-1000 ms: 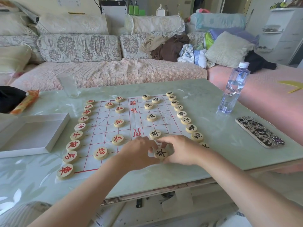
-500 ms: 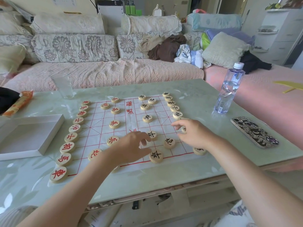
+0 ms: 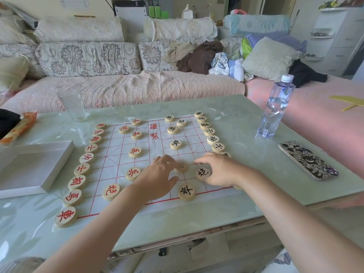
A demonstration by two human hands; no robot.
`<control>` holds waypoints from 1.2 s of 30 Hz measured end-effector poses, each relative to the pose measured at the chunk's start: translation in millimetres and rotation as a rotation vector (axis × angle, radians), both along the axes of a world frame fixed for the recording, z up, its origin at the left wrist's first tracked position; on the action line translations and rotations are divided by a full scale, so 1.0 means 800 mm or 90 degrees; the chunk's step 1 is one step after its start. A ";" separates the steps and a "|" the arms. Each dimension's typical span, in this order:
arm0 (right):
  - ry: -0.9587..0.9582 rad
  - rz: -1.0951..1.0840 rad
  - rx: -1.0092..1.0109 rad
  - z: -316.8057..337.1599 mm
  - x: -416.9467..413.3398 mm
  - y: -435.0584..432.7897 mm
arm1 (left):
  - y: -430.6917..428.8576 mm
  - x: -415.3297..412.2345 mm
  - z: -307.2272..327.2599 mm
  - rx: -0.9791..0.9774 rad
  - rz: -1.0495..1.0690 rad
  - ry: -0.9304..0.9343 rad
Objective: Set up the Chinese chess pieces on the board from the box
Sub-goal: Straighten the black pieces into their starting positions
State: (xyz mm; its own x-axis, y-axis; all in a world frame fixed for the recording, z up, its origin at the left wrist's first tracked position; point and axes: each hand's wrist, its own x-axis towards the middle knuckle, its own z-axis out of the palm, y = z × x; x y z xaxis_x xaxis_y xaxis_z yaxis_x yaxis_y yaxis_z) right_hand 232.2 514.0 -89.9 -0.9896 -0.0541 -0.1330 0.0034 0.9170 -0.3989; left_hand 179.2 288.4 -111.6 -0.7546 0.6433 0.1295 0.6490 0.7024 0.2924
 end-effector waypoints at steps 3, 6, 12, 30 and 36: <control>0.021 -0.041 0.069 0.004 -0.001 -0.003 | 0.001 -0.001 -0.001 -0.001 0.002 -0.004; 0.021 -0.020 0.054 0.000 -0.005 -0.005 | 0.002 -0.002 -0.001 -0.002 0.002 -0.005; 0.012 -0.012 0.010 0.005 0.000 -0.003 | 0.001 -0.001 0.000 -0.011 0.003 -0.006; 0.037 -0.051 -0.076 0.019 -0.018 -0.006 | 0.000 -0.006 0.010 0.026 0.026 -0.007; 0.107 -0.055 -0.072 0.014 -0.075 -0.022 | 0.005 -0.046 0.015 0.075 0.122 -0.030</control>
